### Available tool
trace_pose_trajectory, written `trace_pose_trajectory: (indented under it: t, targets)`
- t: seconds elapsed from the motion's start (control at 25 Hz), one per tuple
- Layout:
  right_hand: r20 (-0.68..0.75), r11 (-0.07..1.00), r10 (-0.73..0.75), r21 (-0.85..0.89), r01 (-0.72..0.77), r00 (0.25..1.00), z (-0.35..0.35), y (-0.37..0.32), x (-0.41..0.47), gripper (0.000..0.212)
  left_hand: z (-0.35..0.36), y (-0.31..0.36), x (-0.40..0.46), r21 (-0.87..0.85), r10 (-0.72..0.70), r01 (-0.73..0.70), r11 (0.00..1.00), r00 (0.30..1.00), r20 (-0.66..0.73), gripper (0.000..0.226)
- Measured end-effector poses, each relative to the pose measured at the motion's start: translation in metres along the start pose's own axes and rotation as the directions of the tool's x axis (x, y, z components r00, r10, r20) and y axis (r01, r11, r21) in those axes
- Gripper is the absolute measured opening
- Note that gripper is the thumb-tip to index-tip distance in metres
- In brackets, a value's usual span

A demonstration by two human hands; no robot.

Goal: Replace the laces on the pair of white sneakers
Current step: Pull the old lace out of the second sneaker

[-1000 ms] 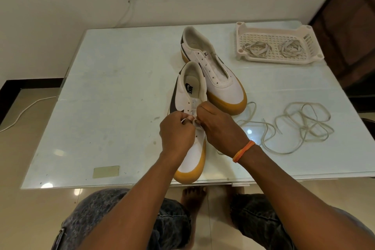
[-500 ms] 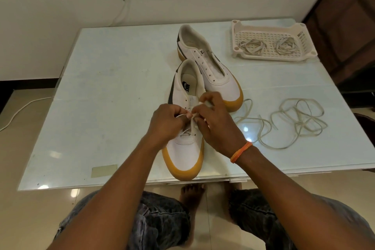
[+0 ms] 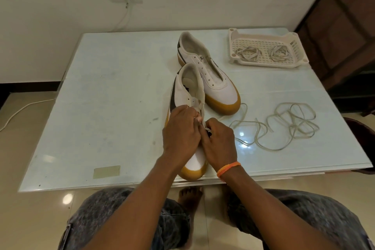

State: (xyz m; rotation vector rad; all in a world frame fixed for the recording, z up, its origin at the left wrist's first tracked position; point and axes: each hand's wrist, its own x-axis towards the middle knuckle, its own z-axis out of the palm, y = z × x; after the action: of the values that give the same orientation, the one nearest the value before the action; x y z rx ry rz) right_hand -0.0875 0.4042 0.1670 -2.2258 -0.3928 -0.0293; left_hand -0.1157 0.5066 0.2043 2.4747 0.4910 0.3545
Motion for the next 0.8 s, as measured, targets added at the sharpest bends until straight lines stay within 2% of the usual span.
trace_pose_trajectory:
  t: [0.08,0.2,0.28,0.36,0.44,0.48,0.52,0.6,0.64,0.68,0.72,0.8]
  targets:
    - [0.000,0.997,0.030,0.071,-0.030,1.000,0.000,0.004,-0.001,0.025,0.007,0.007,-0.003,-0.041,-0.071,0.069,0.997,0.996,-0.059,0.015]
    - [0.018,0.995,0.020,0.093,-0.021,1.000,0.002,0.004,0.000,0.040,0.012,0.009,-0.002,-0.087,-0.177,0.174,0.981,0.984,-0.034,0.016]
    - [-0.027,0.996,-0.037,0.085,0.039,0.999,0.002,0.004,0.000,0.036,0.010,0.008,-0.001,-0.137,-0.243,0.244,0.960,0.970,0.020,0.016]
    - [-0.071,0.990,-0.026,0.133,0.036,0.997,0.002,0.005,0.000,0.030,0.009,0.004,0.003,-0.195,-0.263,0.280,0.940,0.959,0.110,0.017]
    - [-0.061,0.980,0.004,0.197,0.009,0.998,0.001,0.004,0.002,0.024,0.007,-0.004,0.006,-0.341,-0.267,0.332,0.880,0.937,0.224,0.016]
    - [-0.051,0.975,0.020,0.222,-0.008,0.998,0.001,0.004,0.002,0.020,0.003,-0.008,0.007,-0.469,-0.271,0.383,0.796,0.918,0.289,0.015]
    - [-0.050,0.966,0.054,0.256,-0.039,0.997,0.000,0.005,0.003,0.015,-0.002,-0.012,0.008,-0.612,-0.264,0.438,0.658,0.896,0.358,0.014]
    - [-0.047,0.926,0.156,0.354,-0.129,0.987,-0.005,0.009,0.007,0.010,-0.011,-0.015,0.010,-0.808,-0.191,0.521,0.276,0.854,0.485,0.015]
    - [-0.030,0.912,0.177,0.380,-0.152,0.984,-0.008,0.013,0.010,0.010,-0.015,-0.013,0.009,-0.828,-0.169,0.536,0.164,0.843,0.511,0.017]
    - [-0.005,0.914,0.168,0.376,-0.154,0.986,-0.010,0.015,0.010,0.009,-0.019,-0.011,0.009,-0.827,-0.197,0.541,0.152,0.837,0.511,0.019]
    - [0.020,0.926,0.144,0.349,-0.142,0.989,-0.011,0.014,0.010,0.009,-0.022,-0.009,0.010,-0.824,-0.252,0.536,0.186,0.836,0.487,0.020]
    - [0.067,0.949,0.110,0.290,-0.125,0.992,-0.011,0.010,0.009,0.011,-0.028,-0.007,0.013,-0.764,-0.350,0.535,0.360,0.837,0.421,0.020]
